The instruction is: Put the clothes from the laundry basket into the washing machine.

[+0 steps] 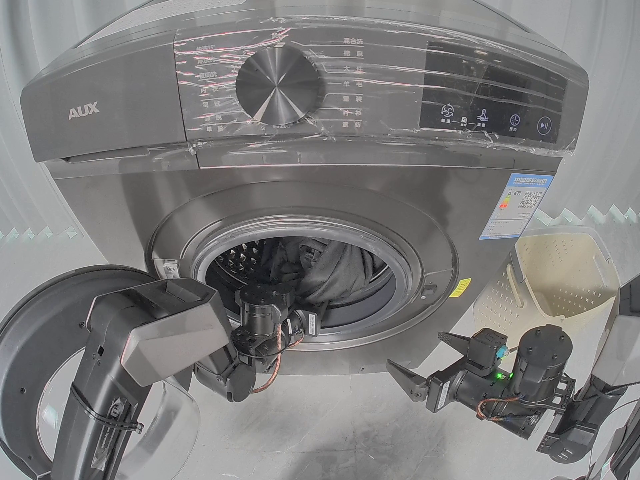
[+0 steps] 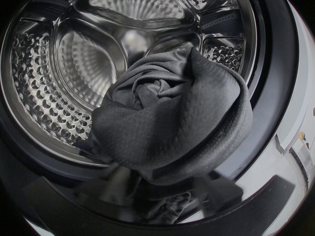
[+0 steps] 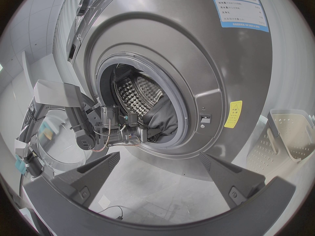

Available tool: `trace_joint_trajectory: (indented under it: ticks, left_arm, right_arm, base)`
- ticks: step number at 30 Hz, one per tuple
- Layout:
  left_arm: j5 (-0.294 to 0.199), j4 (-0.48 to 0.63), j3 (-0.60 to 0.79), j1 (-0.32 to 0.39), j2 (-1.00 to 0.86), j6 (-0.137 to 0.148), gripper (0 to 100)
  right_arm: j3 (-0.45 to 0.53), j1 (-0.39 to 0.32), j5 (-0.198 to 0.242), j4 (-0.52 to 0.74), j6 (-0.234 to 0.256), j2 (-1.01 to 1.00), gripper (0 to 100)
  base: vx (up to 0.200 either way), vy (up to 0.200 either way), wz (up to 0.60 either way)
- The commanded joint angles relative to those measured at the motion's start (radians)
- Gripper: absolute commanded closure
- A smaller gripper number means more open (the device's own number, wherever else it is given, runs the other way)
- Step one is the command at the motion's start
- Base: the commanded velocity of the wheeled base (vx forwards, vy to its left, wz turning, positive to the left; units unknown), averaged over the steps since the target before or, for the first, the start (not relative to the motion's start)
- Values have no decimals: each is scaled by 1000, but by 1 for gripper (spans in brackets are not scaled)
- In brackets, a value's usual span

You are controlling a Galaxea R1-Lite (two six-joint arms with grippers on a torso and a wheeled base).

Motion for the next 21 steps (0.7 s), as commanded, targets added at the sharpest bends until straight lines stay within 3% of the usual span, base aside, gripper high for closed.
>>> trace_joint_trajectory:
  ticks: [1,8,21]
  left_arm:
    - [0,4,1,2,27,-1,100]
    - [8,6,-57,2,20,-4,100]
    - [63,24,-433,62,90,-13,100]
  right_arm:
    - [-2,0,0,-1,0,1,0]
    - [-2,0,0,-1,0,1,0]
    - [-9,0,0,-1,0,1,0]
  base:
    - [0,0,0]
    - [0,0,0]
    - [0,0,0]
